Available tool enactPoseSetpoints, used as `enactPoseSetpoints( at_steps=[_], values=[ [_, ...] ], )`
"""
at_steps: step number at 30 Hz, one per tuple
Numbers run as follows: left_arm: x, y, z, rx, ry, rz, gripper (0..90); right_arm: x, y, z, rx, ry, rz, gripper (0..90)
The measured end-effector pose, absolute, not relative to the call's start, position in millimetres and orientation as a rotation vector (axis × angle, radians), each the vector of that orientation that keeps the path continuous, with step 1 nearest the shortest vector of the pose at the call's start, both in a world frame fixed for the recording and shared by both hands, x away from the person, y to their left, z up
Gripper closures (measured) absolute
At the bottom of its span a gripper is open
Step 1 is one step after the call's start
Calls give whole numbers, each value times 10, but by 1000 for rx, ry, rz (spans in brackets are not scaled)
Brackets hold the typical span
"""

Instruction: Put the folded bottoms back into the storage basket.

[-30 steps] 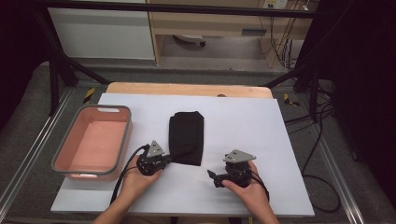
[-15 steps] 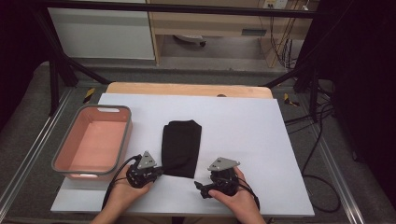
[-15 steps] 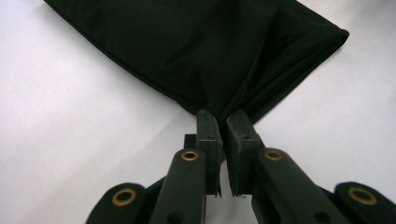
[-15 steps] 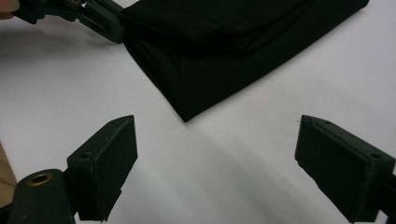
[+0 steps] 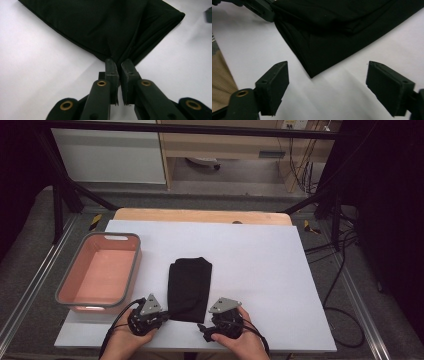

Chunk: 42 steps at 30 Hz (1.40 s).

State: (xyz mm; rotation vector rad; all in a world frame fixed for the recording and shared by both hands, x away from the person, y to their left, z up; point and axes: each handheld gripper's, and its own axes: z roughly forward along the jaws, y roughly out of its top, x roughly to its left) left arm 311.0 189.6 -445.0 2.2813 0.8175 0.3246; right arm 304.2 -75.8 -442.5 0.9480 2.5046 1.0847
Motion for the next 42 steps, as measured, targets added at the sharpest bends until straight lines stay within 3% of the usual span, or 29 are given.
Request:
enactPoseSetpoints(
  at_steps=[3,6,7,8,11,19,21,32,37,42],
  values=[
    [3028,1928,-4460,2279,809,330,838,3002,-684,-4481,929,2520,1073,230],
    [2972,1950,-4465,2246,822,357,670,2999,-641,-4506,922,2523,1063,257],
    [2964,1949,-4456,2234,830,361,670,3002,-626,-4513,920,2522,1063,276],
    [2955,1935,-4389,2217,816,370,596,3003,-594,-4535,910,2525,1066,319],
    [2939,1932,-4269,2157,798,410,523,3002,-562,-4557,887,2519,1078,375],
    [2981,2002,-4235,2100,834,448,467,3036,-603,-4562,871,2496,1126,779],
    [2978,1996,-4234,2100,836,448,465,3036,-606,-4569,870,2489,1136,816],
    [3102,1921,-4169,2081,837,453,394,2850,-670,-4500,881,2552,1096,835],
    [3382,1790,-3979,2053,829,506,347,2784,-694,-4516,864,2564,1086,830],
    [3808,1659,-3968,2087,868,543,354,2804,-721,-4528,867,2575,1118,828]
  ],
)
